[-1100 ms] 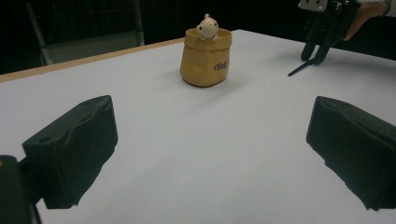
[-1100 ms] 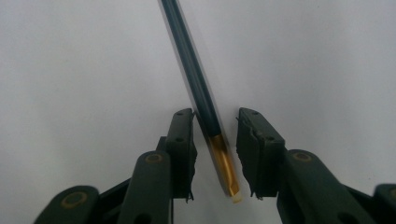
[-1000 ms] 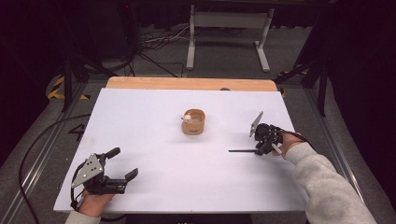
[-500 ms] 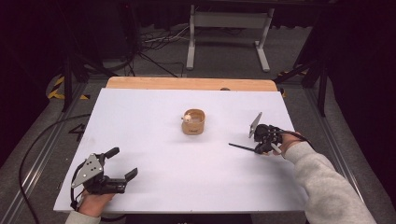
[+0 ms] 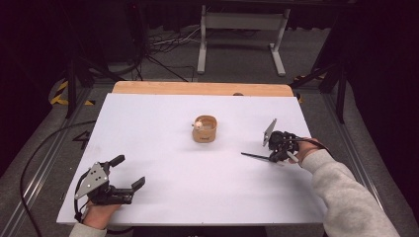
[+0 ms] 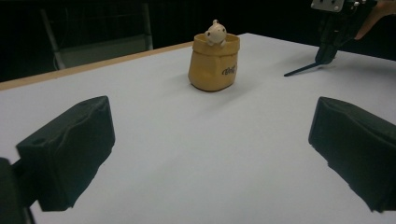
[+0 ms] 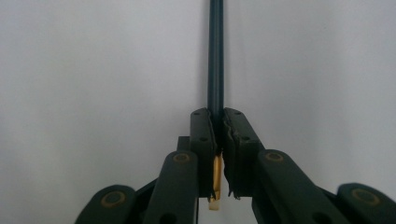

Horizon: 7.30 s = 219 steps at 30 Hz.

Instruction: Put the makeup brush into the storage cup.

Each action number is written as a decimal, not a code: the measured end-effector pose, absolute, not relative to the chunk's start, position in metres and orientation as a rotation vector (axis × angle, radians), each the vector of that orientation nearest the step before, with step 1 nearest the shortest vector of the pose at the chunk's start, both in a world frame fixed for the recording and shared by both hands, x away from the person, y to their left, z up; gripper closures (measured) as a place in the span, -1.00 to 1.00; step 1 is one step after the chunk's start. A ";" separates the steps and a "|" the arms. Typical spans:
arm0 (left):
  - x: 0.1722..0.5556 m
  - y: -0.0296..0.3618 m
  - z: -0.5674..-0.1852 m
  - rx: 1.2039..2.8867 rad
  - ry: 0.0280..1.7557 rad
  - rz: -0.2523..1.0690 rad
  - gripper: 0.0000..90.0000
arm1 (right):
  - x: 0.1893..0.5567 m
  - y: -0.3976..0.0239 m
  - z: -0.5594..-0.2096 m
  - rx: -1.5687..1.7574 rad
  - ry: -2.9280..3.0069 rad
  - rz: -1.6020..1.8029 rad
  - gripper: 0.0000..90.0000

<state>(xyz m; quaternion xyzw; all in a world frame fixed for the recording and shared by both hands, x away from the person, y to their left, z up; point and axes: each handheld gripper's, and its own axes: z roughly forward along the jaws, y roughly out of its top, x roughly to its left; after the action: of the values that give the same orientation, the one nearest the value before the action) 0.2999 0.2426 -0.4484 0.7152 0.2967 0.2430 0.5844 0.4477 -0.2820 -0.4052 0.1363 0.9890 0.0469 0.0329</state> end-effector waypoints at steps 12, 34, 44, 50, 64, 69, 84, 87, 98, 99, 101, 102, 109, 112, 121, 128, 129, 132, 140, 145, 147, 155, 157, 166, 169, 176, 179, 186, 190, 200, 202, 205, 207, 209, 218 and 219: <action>0.300 0.246 -0.446 1.652 0.682 0.583 -0.78 | 0.441 -0.271 -0.385 0.355 3.026 0.167 0.86; 0.305 0.237 -0.433 1.705 0.648 0.527 -0.78 | 0.420 -0.227 -0.341 0.174 3.011 0.204 0.86; 0.311 0.228 -0.427 1.699 0.624 0.466 -0.80 | 0.415 -0.201 -0.324 0.096 2.995 0.243 0.86; 0.313 0.226 -0.425 1.701 0.623 0.473 -0.81 | 0.415 -0.182 -0.319 0.055 2.996 0.263 0.86; 0.318 0.217 -0.420 1.708 0.598 0.422 -0.85 | 0.415 -0.145 -0.317 0.001 3.008 0.318 0.85; 0.321 0.214 -0.420 1.709 0.595 0.399 -0.87 | 0.416 -0.132 -0.317 -0.014 3.010 0.356 0.85; 0.331 0.195 -0.416 1.826 0.533 0.290 -0.81 | 0.416 -0.108 -0.323 -0.041 3.039 0.371 0.85; 0.331 0.191 -0.414 1.841 0.529 0.283 -0.82 | 0.415 -0.106 -0.323 -0.039 3.047 0.361 0.85; 0.338 0.182 -0.406 1.881 0.525 0.278 -0.85 | 0.414 -0.098 -0.326 -0.046 3.064 0.347 0.85; 0.338 0.182 -0.406 1.881 0.525 0.278 -0.83 | 0.414 -0.097 -0.327 -0.040 3.065 0.352 0.85; 0.340 0.179 -0.404 1.889 0.513 0.268 -0.82 | 0.414 -0.095 -0.328 -0.054 3.068 0.345 0.85; 0.342 0.178 -0.403 1.898 0.497 0.258 -0.82 | 0.414 -0.095 -0.328 -0.054 3.068 0.345 0.85; 0.349 0.167 -0.395 1.952 0.443 0.217 -0.77 | 0.414 -0.087 -0.333 -0.060 3.085 0.339 0.85; 0.352 0.161 -0.390 1.982 0.417 0.213 -0.76 | 0.413 -0.085 -0.334 -0.072 3.092 0.335 0.85; 0.357 0.146 -0.382 2.066 0.368 0.196 -0.50 | 0.412 -0.083 -0.336 -0.074 3.107 0.339 0.85; 0.360 0.134 -0.375 2.121 0.346 0.178 -0.34 | 0.410 -0.081 -0.338 -0.083 3.110 0.339 0.85; 0.361 0.133 -0.374 2.127 0.340 0.184 -0.28 | 0.410 -0.081 -0.338 -0.082 3.110 0.344 0.85; 0.362 0.128 -0.373 2.147 0.337 0.187 -0.20 | 0.410 -0.079 -0.338 -0.099 3.112 0.339 0.85; 0.366 0.119 -0.377 2.209 0.314 0.158 -0.12 | 0.409 -0.077 -0.340 -0.105 3.117 0.340 0.85; 0.369 0.114 -0.379 2.256 0.307 0.135 -0.08 | 0.409 -0.076 -0.341 -0.094 3.126 0.327 0.85; 0.370 0.112 -0.379 2.273 0.302 0.128 -0.07 | 0.408 -0.076 -0.341 -0.095 3.129 0.323 0.85; 0.374 0.104 -0.382 2.370 0.303 0.061 -0.02 | 0.408 -0.076 -0.344 -0.091 3.133 0.320 0.85; 0.376 0.103 -0.382 2.386 0.299 0.055 0.02 | 0.408 -0.076 -0.343 -0.093 3.134 0.317 0.85; 0.380 0.099 -0.384 2.447 0.303 0.012 0.22 | 0.409 -0.077 -0.344 -0.112 3.130 0.331 0.85; 0.380 0.098 -0.386 2.472 0.301 0.017 0.42 | 0.408 -0.077 -0.344 -0.113 3.129 0.340 0.85; 0.380 0.097 -0.388 2.519 0.296 0.041 0.73 | 0.407 -0.076 -0.343 -0.126 3.139 0.321 0.85; 0.380 0.096 -0.389 2.534 0.292 0.047 0.81 | 0.407 -0.076 -0.343 -0.130 3.139 0.327 0.85; 0.378 0.092 -0.393 2.570 0.271 0.048 0.85 | 0.408 -0.076 -0.343 -0.138 3.134 0.354 0.84; 0.378 0.091 -0.394 2.578 0.269 0.051 0.86 | 0.407 -0.076 -0.341 -0.130 3.137 0.346 0.84; 0.377 0.092 -0.393 2.567 0.264 0.065 0.87 | 0.407 -0.077 -0.340 -0.144 3.128 0.363 0.83; 0.377 0.093 -0.391 2.565 0.258 0.070 0.87 | 0.408 -0.079 -0.337 -0.138 3.117 0.392 0.79; 0.377 0.094 -0.391 2.551 0.262 0.089 0.87 | 0.407 -0.085 -0.332 -0.098 3.088 0.473 0.63; 0.377 0.096 -0.391 2.546 0.270 0.079 0.87 | 0.406 -0.089 -0.330 -0.087 3.066 0.513 0.56; 0.377 0.098 -0.392 2.532 0.269 0.083 0.87 | 0.405 -0.095 -0.328 -0.071 3.034 0.582 0.51; 0.374 0.105 -0.394 2.436 0.270 0.094 0.87 | 0.400 -0.120 -0.322 -0.005 2.946 0.835 0.39; 0.374 0.106 -0.396 2.420 0.272 0.095 0.87 | 0.400 -0.123 -0.321 -0.006 2.932 0.863 0.39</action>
<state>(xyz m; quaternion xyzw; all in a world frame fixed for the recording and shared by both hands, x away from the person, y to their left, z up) 0.3736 0.1060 -0.3956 0.9321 0.1049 0.0366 0.3448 0.4004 -0.1229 -0.3209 -0.0020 0.9585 0.2820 0.0425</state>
